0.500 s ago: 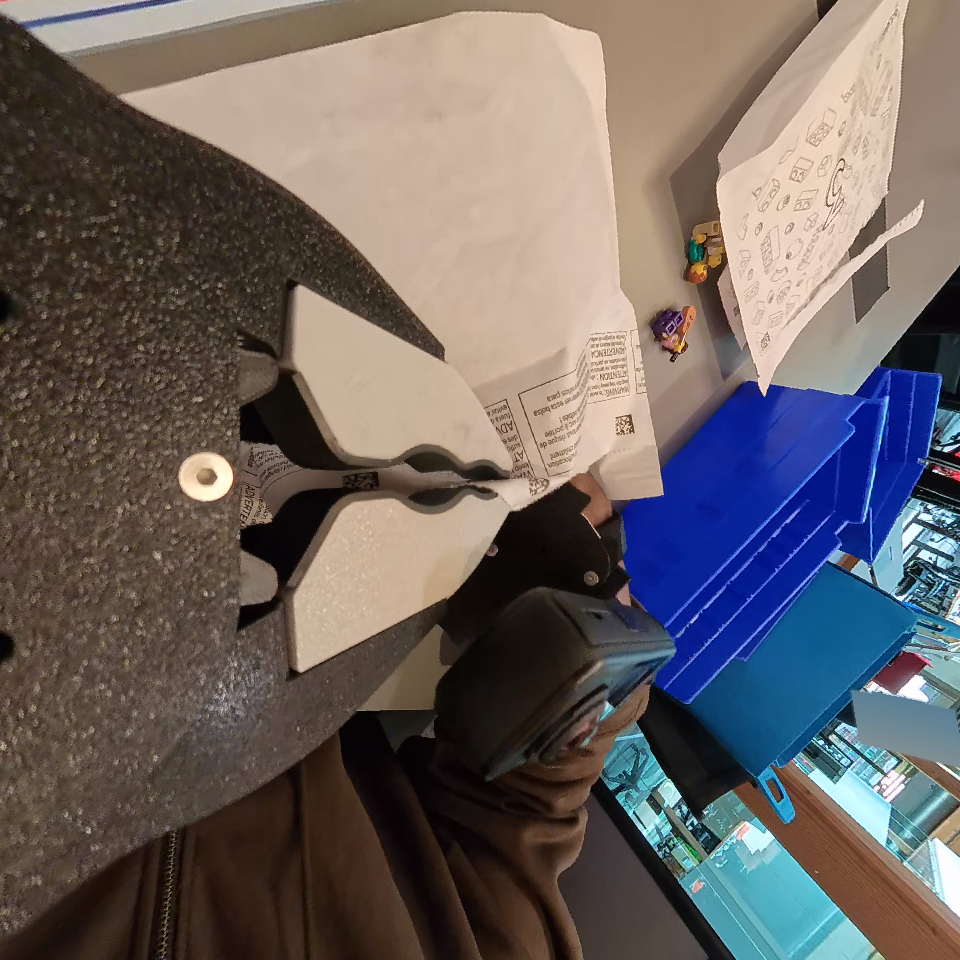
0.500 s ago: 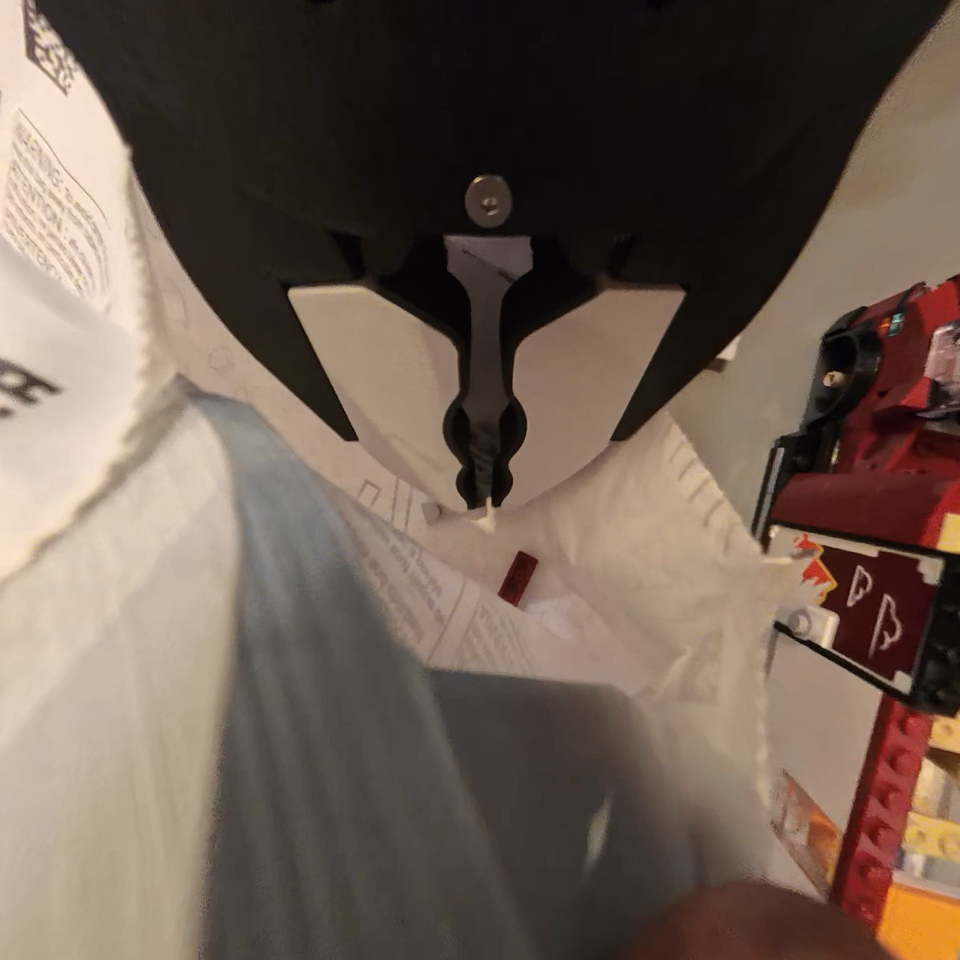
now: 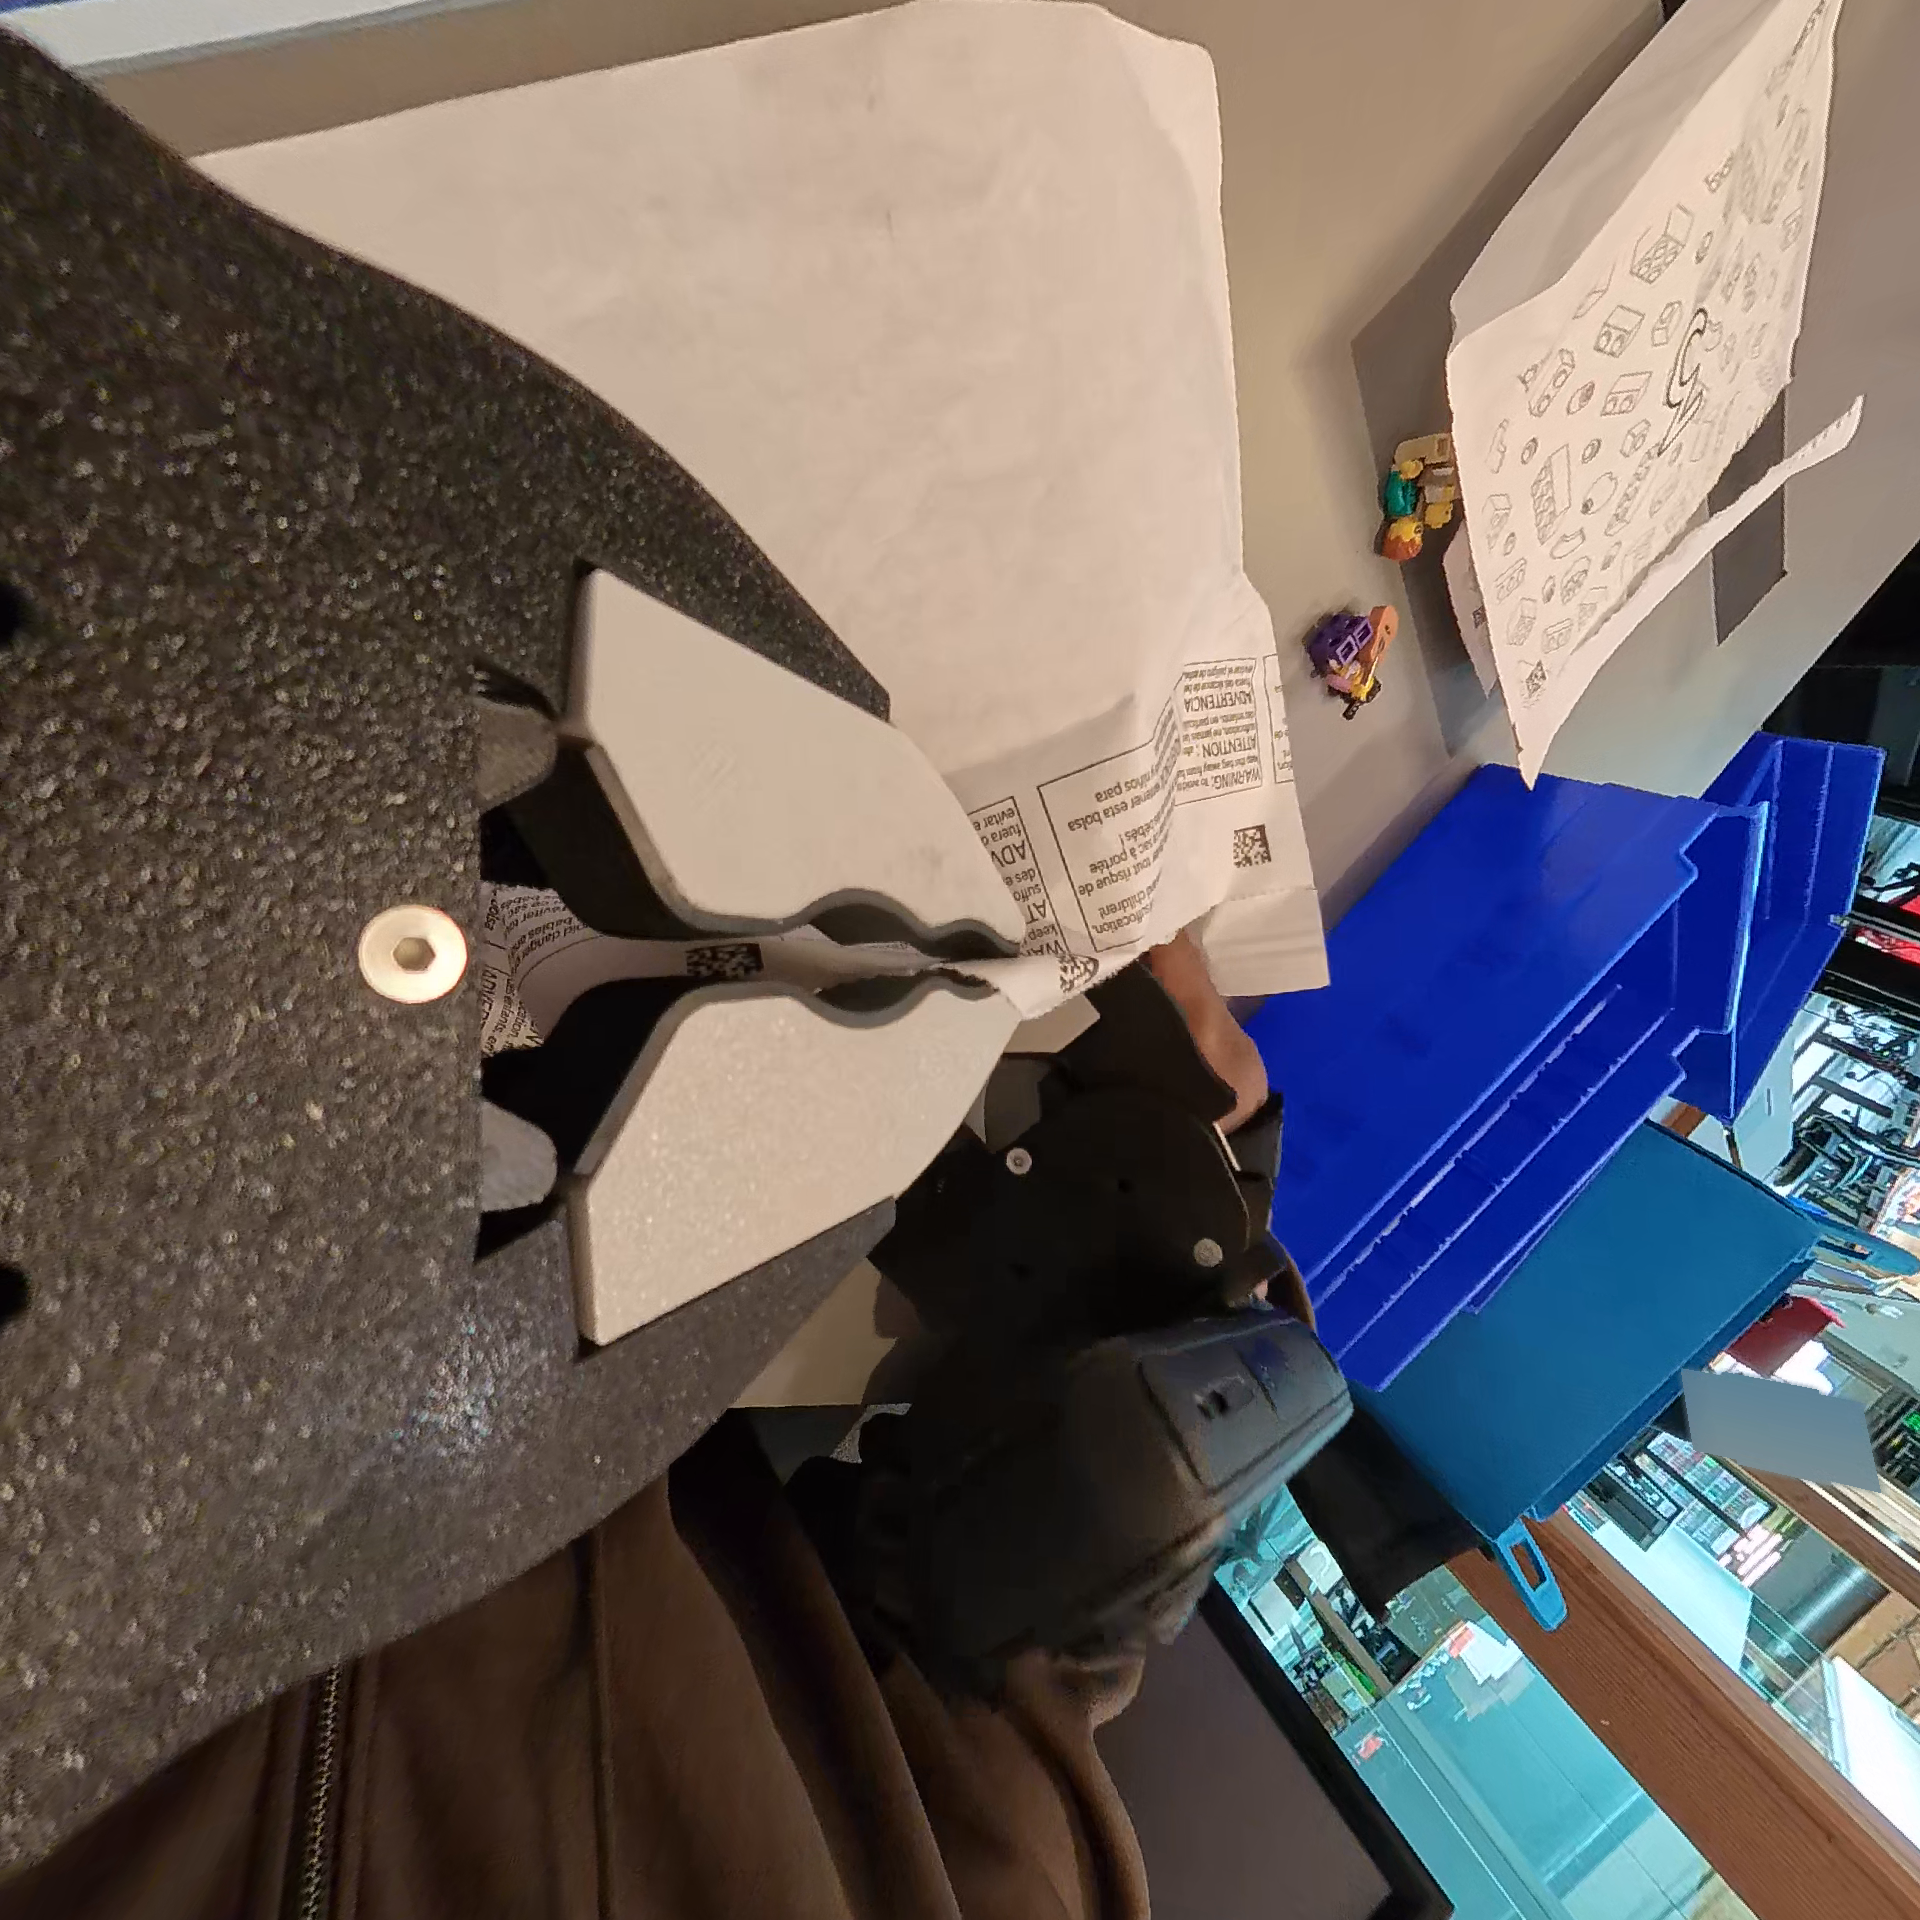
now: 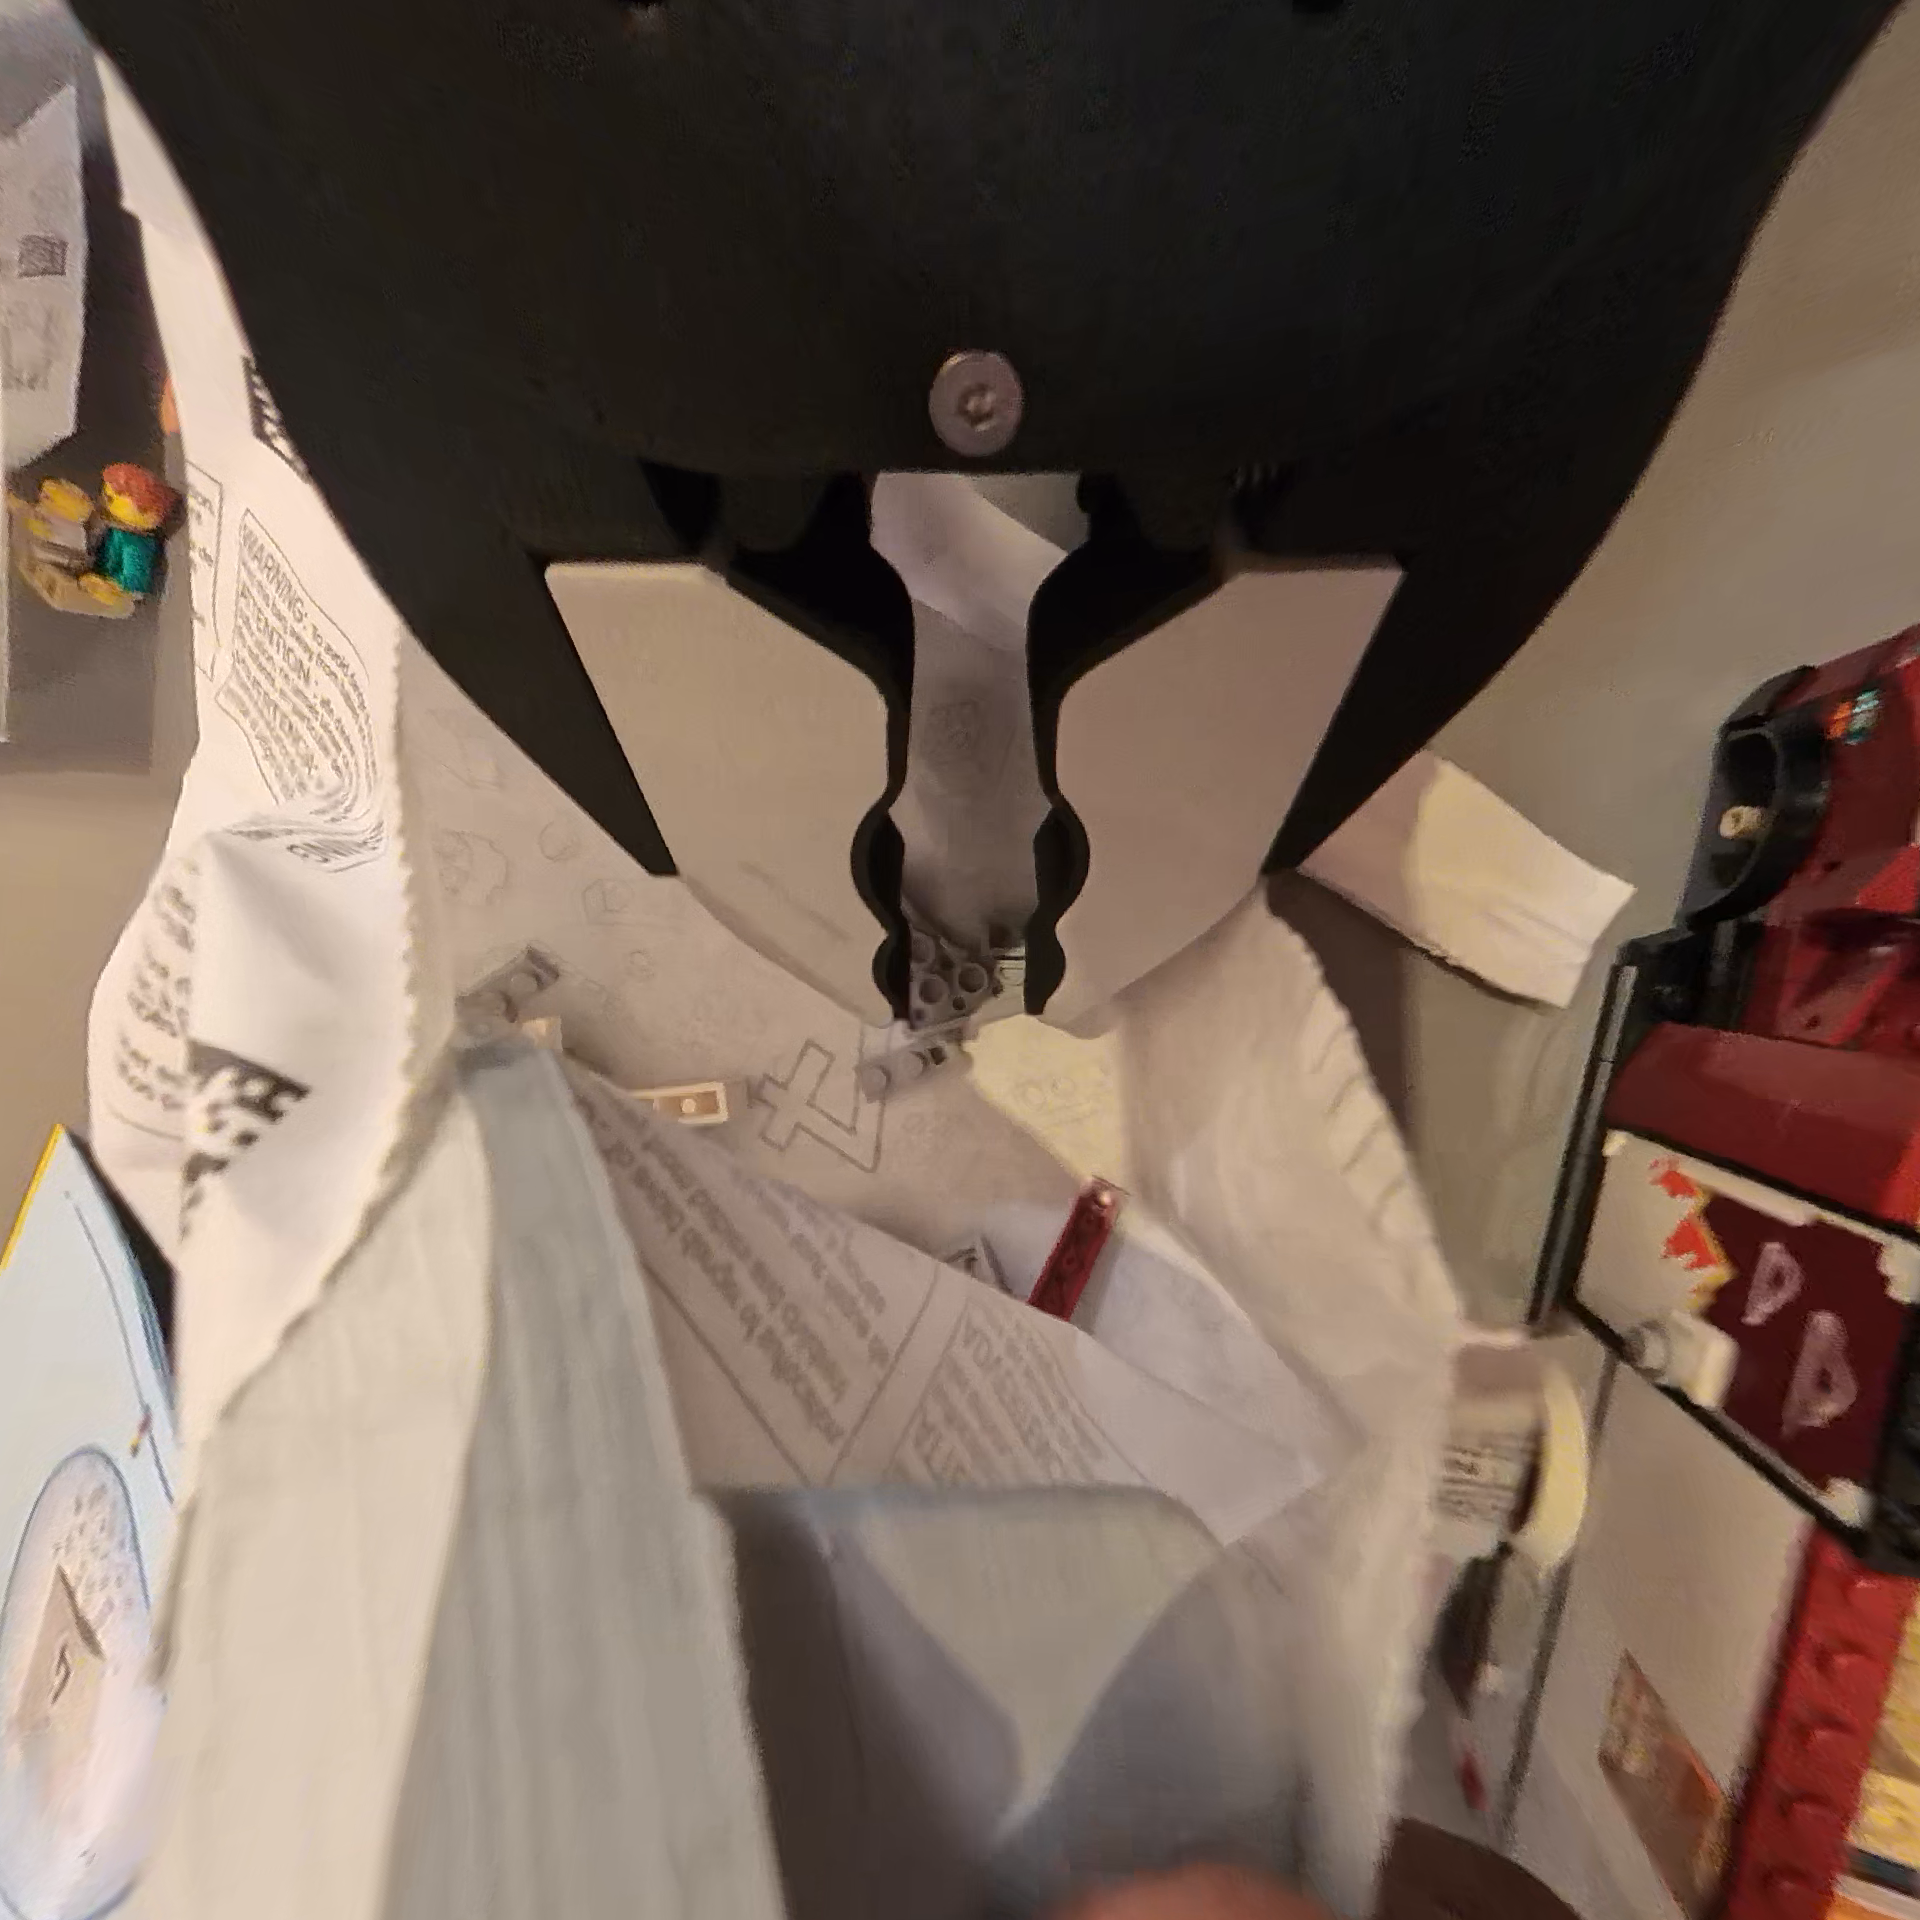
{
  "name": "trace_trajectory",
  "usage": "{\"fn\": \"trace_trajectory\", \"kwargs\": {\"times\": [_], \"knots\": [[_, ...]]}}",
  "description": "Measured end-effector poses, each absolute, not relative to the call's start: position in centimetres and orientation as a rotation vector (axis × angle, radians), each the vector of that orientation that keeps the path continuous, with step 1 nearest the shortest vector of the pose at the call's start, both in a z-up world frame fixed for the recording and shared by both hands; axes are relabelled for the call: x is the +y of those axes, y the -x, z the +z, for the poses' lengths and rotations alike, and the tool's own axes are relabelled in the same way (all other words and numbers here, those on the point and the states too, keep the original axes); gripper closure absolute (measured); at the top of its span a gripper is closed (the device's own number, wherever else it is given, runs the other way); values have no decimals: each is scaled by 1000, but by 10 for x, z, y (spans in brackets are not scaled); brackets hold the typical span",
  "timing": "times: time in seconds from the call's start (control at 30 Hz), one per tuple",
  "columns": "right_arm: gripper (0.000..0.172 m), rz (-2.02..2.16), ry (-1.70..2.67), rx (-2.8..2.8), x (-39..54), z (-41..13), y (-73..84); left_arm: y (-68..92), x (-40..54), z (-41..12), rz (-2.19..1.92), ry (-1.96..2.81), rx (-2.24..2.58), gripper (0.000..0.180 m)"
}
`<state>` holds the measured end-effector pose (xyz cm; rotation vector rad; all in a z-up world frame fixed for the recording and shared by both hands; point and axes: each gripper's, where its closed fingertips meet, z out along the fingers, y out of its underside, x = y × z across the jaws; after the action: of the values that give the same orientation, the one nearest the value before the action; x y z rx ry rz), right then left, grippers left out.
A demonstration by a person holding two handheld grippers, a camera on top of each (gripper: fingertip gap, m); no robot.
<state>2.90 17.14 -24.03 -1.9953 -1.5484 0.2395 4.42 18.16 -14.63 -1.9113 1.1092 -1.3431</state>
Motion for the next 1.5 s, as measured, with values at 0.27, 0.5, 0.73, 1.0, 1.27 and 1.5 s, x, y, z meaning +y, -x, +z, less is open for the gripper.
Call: {"fn": "trace_trajectory", "kwargs": {"times": [0.27,0.5,0.73,1.0,1.27,1.5], "knots": [[153,-38,2015,-1456,194,-240,-49,-44,182,-145,-1337,1909,1098,180],[153,177,2007,-1392,184,-232,-29,-44,183,-146,-1342,1909,1091,180],[147,233,2117,-1337,188,-248,-22,-46,181,-148,-1327,1912,1103,180],[144,367,2170,-1313,186,-251,-17,-46,179,-148,-1326,1910,1114,180],[163,334,2122,-1392,180,-252,-18,-45,179,-147,-1321,1900,1122,180],[166,336,2070,-1438,173,-246,-19,-45,179,-148,-1326,1900,1125,180]]}}
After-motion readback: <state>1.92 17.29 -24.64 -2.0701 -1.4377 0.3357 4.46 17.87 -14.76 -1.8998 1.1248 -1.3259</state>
